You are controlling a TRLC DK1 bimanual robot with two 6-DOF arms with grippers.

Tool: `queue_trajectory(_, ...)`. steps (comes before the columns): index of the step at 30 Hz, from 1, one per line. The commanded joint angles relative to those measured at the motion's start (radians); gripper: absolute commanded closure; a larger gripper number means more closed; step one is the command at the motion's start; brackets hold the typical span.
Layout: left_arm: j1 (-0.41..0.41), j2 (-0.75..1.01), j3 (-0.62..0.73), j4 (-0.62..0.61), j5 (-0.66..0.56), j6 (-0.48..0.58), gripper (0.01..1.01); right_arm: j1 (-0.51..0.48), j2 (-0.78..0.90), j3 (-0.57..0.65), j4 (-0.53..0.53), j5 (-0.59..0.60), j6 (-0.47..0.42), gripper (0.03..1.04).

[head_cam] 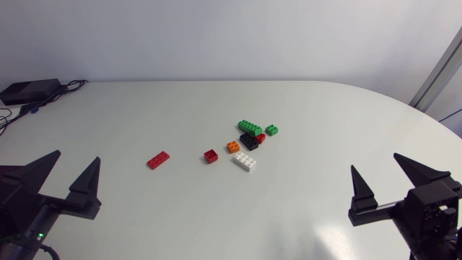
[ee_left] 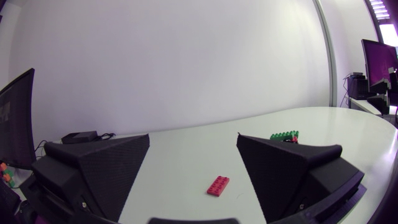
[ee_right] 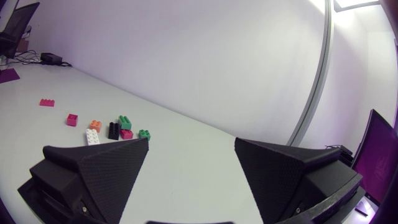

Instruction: Disassemble duplo

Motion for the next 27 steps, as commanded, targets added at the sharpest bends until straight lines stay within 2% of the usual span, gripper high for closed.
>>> queue_trajectory(1, 0.008, -0.018, -0.021, -0.004, -0.008, -0.001, 0.041, -0.048, -0.012, -0.034, -0.013, -0.003, -0.035, 0.07)
queue_trajectory(6, 0.013, -0.018, -0.021, -0.009, -0.008, -0.001, 0.041, -0.237, -0.011, -0.032, -0.023, -0.033, -0.110, 0.07)
queue_trajectory(10, 0.011, -0.018, -0.021, -0.009, -0.006, -0.026, 0.041, -0.352, -0.012, -0.028, -0.057, -0.141, -0.070, 0.07)
queue_trajectory(15, 0.014, -0.018, -0.019, -0.026, -0.008, -0.030, 0.041, -0.334, -0.011, -0.023, -0.094, -0.217, 0.065, 0.07)
queue_trajectory(21, 0.034, -0.018, -0.018, -0.029, -0.008, -0.021, 0.041, -0.283, -0.009, -0.020, -0.103, -0.225, 0.082, 0.07)
queue_trajectory(24, 0.034, -0.018, -0.018, -0.029, -0.008, -0.021, 0.041, -0.285, -0.009, -0.026, -0.062, -0.220, 0.123, 0.07)
queue_trajectory(27, 0.034, -0.018, -0.019, -0.029, -0.008, -0.021, 0.041, -0.295, -0.009, -0.040, 0.000, -0.205, 0.115, 0.07)
